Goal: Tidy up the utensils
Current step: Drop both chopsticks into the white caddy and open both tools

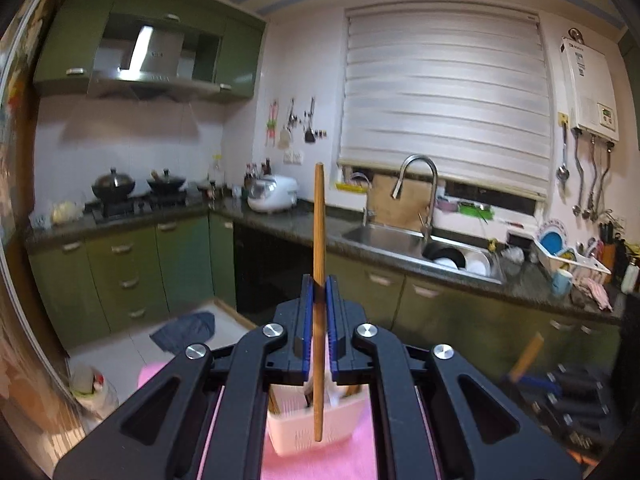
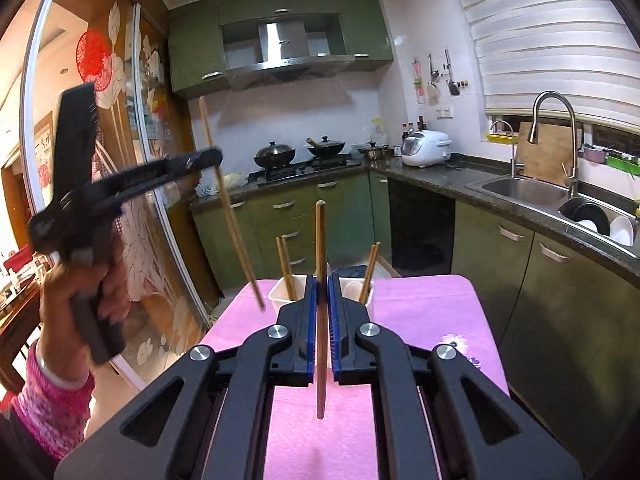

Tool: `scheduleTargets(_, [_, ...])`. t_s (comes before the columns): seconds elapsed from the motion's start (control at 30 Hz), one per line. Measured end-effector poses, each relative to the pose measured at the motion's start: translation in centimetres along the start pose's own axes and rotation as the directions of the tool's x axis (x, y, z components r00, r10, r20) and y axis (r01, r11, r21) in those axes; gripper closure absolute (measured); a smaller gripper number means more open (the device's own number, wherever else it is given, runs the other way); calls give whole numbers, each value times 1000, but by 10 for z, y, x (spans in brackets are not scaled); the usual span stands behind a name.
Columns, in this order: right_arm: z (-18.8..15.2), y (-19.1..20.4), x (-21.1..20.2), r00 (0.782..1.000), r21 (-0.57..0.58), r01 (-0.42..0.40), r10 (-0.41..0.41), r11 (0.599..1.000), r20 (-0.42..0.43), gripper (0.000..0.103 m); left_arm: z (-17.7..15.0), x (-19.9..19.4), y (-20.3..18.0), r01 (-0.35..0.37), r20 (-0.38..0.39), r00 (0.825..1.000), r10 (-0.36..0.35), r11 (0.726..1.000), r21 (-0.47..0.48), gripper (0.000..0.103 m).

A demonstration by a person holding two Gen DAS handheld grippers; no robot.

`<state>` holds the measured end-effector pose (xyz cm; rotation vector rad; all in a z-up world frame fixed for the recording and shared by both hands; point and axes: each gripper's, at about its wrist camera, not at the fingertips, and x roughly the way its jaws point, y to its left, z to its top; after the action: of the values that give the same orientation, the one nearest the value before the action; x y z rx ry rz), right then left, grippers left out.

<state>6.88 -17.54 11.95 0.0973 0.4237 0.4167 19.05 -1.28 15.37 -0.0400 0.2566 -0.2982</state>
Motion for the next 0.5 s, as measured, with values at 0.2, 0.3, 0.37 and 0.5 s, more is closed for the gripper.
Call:
scheduleTargets(0.2, [2,-9,-6,1000,7,12,-12,1000,4,97,9,42,-2,-31,27,999,31,999,17,97])
scheduleTargets(0.3, [6,-14,-5,1000,7,18,-18,1000,7,97,0,69,3,-54,4,999,54,998,20,97])
scheduleTargets(0.37, [9,-15,-2,1000,9,21,-21,1000,10,97,-12,83,7,-67,-22,997,67,998,12,97])
scheduleTargets(0.5, [16,-17,7,999,13,31,-31,999,23,97,-41,104,18,-83,-91,992,83,997,0,97])
